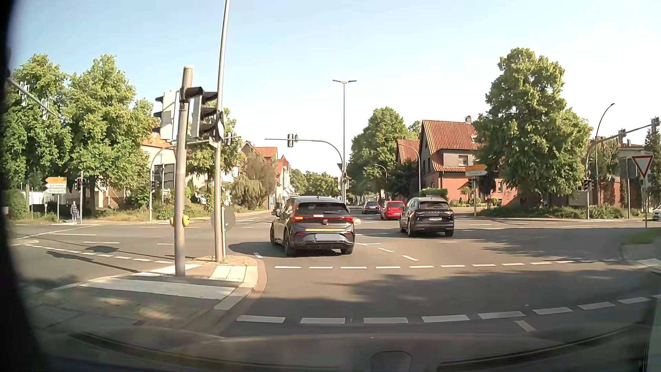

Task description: Follow the waypoints while adhering to traffic rules and regulations

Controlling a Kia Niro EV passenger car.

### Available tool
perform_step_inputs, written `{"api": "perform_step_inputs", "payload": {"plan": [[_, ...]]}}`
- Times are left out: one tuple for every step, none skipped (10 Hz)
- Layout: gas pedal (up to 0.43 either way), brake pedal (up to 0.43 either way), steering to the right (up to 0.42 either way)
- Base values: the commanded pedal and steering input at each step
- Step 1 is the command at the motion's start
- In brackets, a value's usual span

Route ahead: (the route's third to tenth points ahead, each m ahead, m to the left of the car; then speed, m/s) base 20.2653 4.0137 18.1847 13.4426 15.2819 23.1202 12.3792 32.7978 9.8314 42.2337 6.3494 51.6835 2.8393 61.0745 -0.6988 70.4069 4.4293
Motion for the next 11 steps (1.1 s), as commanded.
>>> {"api": "perform_step_inputs", "payload": {"plan": [[0.150, 0.006, -0.023], [0.157, 0.006, -0.011], [0.157, 0.006, 0.000], [0.150, 0.006, 0.007], [0.118, 0.006, 0.006], [0.087, 0.006, -0.003], [0.079, 0.006, -0.014], [0.087, 0.006, -0.024], [0.110, 0.006, -0.025], [0.138, 0.006, -0.025], [0.197, 0.006, -0.034]]}}
